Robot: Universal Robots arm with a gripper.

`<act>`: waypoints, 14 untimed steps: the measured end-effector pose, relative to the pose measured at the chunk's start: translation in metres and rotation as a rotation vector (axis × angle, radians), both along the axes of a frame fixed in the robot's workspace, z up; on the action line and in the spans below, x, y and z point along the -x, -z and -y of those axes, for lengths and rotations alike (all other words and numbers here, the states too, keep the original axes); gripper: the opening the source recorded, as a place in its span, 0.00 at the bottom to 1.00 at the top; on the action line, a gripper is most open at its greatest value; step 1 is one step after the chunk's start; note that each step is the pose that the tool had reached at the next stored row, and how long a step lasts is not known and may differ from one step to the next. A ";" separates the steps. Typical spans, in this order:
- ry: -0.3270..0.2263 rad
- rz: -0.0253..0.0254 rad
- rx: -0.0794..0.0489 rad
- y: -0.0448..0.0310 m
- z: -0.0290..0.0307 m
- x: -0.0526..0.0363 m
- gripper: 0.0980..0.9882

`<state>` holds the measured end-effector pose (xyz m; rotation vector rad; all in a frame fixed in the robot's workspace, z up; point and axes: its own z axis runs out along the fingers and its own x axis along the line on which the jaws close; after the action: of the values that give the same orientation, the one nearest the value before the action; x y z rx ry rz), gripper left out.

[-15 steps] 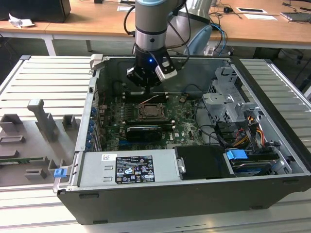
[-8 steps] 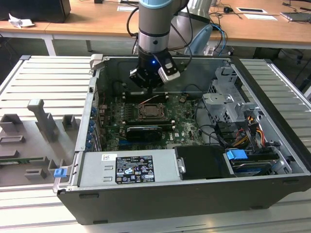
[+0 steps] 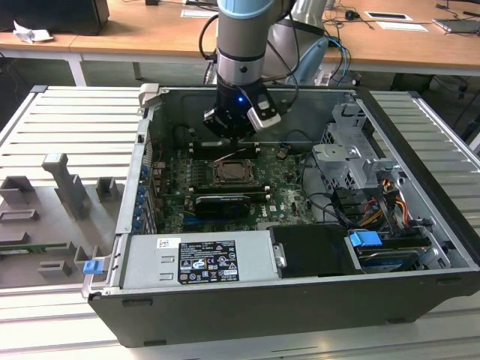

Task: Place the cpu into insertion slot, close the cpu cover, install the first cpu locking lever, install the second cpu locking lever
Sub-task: 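Install the first cpu locking lever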

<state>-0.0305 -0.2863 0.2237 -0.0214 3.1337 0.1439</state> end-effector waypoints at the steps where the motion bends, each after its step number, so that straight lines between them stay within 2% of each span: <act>1: 0.000 0.0000 0.000 0.0007 0.0000 -0.0010 0.01; 14: 0.000 0.0000 0.000 0.0158 0.0000 -0.0122 0.01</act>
<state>-0.0183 -0.2863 0.2078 -0.0214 3.1337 0.1431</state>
